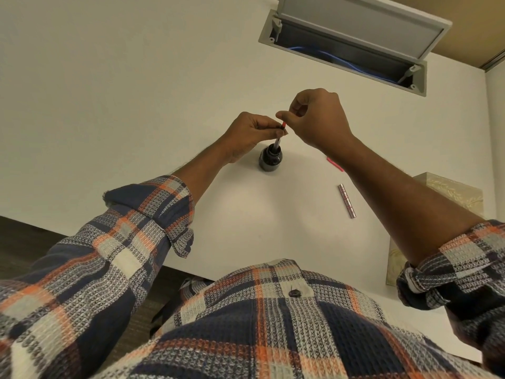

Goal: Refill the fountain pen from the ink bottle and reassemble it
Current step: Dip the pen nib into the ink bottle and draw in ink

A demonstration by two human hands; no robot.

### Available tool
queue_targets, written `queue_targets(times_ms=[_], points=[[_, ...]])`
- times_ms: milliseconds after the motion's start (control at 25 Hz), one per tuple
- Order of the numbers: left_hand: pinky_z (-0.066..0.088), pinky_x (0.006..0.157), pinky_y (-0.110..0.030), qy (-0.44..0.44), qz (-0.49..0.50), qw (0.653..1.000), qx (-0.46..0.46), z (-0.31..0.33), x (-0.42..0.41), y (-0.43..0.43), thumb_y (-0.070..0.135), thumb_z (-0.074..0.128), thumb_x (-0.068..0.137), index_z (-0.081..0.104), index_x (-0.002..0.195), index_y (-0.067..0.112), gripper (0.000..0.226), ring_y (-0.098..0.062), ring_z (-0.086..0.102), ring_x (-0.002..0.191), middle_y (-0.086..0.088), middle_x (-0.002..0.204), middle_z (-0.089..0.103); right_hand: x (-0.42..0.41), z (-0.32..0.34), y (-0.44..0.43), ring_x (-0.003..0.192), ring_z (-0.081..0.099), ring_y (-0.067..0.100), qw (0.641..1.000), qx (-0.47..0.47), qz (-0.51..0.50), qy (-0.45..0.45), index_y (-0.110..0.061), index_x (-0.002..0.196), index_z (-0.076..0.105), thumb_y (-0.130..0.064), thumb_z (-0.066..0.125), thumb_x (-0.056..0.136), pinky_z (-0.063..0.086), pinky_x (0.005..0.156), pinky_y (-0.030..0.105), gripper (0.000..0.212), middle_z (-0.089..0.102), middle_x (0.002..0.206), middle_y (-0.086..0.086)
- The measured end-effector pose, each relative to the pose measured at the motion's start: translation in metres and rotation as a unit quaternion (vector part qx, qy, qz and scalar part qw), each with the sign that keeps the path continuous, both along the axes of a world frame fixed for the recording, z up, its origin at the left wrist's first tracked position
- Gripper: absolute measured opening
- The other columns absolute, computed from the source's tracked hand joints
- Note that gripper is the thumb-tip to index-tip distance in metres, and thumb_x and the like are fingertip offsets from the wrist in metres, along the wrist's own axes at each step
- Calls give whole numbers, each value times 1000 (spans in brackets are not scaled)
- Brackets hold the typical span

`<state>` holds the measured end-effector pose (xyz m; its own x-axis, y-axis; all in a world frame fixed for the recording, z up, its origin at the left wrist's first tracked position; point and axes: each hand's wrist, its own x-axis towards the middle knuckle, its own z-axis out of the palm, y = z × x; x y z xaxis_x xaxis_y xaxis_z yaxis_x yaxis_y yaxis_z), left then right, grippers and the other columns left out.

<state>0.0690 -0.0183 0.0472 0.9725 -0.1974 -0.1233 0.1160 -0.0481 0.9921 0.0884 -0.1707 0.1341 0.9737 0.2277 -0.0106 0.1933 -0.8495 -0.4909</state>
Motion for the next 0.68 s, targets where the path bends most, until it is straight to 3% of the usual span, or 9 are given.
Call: queue_targets(times_ms=[160,320,440,680], points=[[46,102,-32,-11,-7,1000,10,2,-2,-2,10,67,84,72,99,6,17,-14,65,98,-2,94,72,0,1,1,75,64,18,1000,-5,-5,0,-11,88,70,-36,70,83,55,72,35,25,66,79,1],[44,103,-33,-14,-9,1000,17,1,-1,-3,10,66,85,71,102,2,20,-24,63,106,-15,105,70,0,0,1,74,64,19,1000,-7,-12,-2,-12,88,70,-33,70,83,55,72,34,22,69,83,2],[44,103,-33,-13,-5,1000,15,0,-1,-2,9,66,85,71,102,2,19,-23,63,105,-17,106,69,1,-3,1,73,61,17,1000,-5,-8,4,-11,89,69,-34,70,84,53,71,32,24,64,80,-1],[47,98,-28,-15,-8,1000,4,-1,-1,-4,7,64,85,71,99,5,15,-14,63,97,0,93,70,1,-4,-2,86,62,12,999,18,23,37,-14,98,72,-27,64,89,39,62,12,18,72,98,1]])
